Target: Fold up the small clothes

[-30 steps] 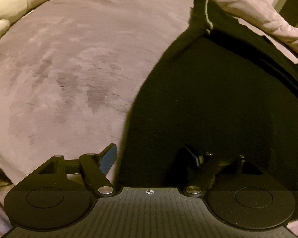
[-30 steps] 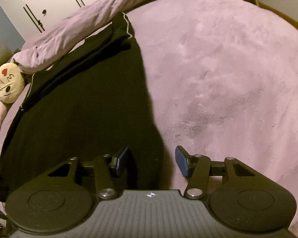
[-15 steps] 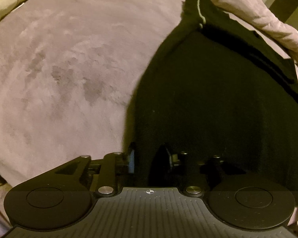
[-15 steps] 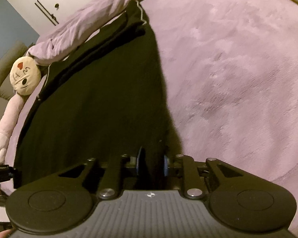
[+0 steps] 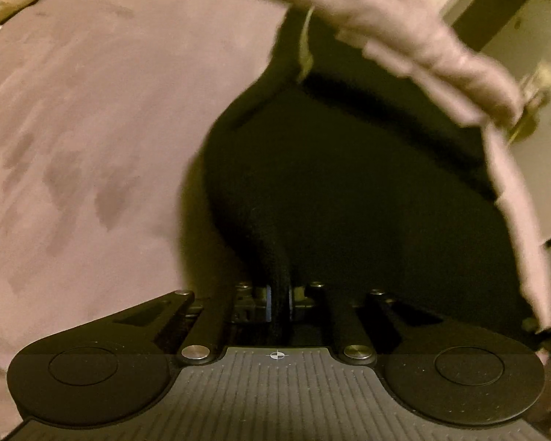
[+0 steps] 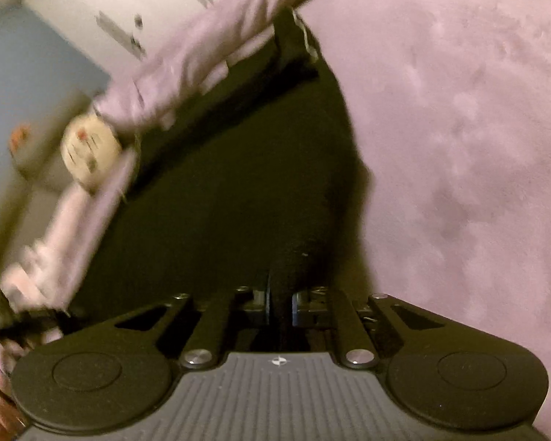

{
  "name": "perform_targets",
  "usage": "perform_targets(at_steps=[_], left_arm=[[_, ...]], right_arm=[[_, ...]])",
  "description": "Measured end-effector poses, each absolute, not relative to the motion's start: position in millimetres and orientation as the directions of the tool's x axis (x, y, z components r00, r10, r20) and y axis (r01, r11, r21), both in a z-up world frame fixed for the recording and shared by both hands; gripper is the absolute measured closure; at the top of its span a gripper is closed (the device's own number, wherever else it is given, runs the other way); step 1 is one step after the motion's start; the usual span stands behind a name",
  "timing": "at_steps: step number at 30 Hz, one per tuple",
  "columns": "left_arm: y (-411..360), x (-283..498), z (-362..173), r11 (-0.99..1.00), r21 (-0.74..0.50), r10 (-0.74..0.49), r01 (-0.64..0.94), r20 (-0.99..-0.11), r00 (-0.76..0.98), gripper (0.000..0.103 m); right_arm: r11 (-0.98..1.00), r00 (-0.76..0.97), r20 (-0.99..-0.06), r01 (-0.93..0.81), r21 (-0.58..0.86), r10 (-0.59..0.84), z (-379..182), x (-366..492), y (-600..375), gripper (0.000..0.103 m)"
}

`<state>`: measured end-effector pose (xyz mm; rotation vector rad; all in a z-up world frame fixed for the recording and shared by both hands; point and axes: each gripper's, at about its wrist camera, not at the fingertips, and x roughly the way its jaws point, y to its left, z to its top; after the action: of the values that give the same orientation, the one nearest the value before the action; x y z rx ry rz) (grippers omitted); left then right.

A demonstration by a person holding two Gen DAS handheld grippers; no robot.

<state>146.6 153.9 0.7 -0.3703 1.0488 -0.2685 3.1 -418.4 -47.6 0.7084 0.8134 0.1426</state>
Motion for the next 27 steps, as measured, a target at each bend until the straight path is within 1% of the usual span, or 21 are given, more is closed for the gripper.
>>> perform_targets(at_steps=[3,5,10,12,13,17,19,20,21,22,23,24,25,26,27], left_arm=[[152,163,31,0.858,-0.51,-0.452,0.057,-0.699,0.553,0.094],[150,183,47,0.832,-0.552,-0.476,0.064,-0.648,0.594,0.094],[148,244,61,0.817,-0.576,-0.429,0.003,-0.605,0.671,0.094],[149,270,55,0.8,-0.598,-0.412,-0.047,-0.605,0.682,0.094],[147,283,49,0.806,-0.588,-0.391,-0.071,-0.618,0.683,0.094],[136,315,21,0.863,-0.484,-0.287,-0.142,-0.702,0.651,0.093],[136,321,6,0.871,-0.459,-0.256,-0.176,-0.729,0.635,0.089],[136,323,0,0.872,-0.45,-0.242,-0.193,-0.739,0.628,0.078],[134,324,-4,0.878,-0.433,-0.222,-0.203,-0.744,0.63,0.058],[134,322,-5,0.885,-0.422,-0.21,-0.195,-0.738,0.642,0.049],[135,318,-5,0.894,-0.413,-0.204,-0.171,-0.717,0.666,0.039],[137,314,-4,0.904,-0.4,-0.199,-0.148,-0.703,0.683,0.03],[141,309,-3,0.916,-0.382,-0.197,-0.121,-0.692,0.695,0.026],[143,305,-2,0.934,-0.347,-0.187,-0.089,-0.685,0.705,0.021],[145,300,-1,0.949,-0.307,-0.17,-0.068,-0.682,0.711,0.02]], right_arm=[[0.699,0.76,-0.528,0.138,0.702,0.38,-30,20,-427,0.094],[0.679,0.789,-0.495,0.139,0.721,0.364,-21,37,-431,0.094],[0.672,0.845,-0.456,0.167,0.722,0.279,-2,99,-446,0.094],[0.665,0.858,-0.461,0.209,0.717,0.227,0,124,-451,0.094],[0.674,0.861,-0.467,0.224,0.704,0.201,0,136,-452,0.094],[0.748,0.845,-0.528,0.292,0.596,0.091,-3,180,-450,0.094],[0.765,0.826,-0.559,0.314,0.562,0.072,-10,198,-448,0.093],[0.771,0.817,-0.573,0.319,0.552,0.072,-14,206,-447,0.089],[0.779,0.809,-0.583,0.313,0.543,0.081,-18,213,-446,0.088],[0.786,0.804,-0.59,0.317,0.531,0.074,-22,211,-449,0.086],[0.791,0.807,-0.587,0.315,0.525,0.068,-23,209,-451,0.084],[0.793,0.814,-0.577,0.305,0.527,0.07,-23,207,-453,0.082],[0.802,0.818,-0.571,0.297,0.519,0.067,-24,203,-453,0.08],[0.823,0.817,-0.574,0.291,0.487,0.05,-23,201,-453,0.071],[0.862,0.814,-0.58,0.287,0.417,0.01,-19,197,-451,0.059]])
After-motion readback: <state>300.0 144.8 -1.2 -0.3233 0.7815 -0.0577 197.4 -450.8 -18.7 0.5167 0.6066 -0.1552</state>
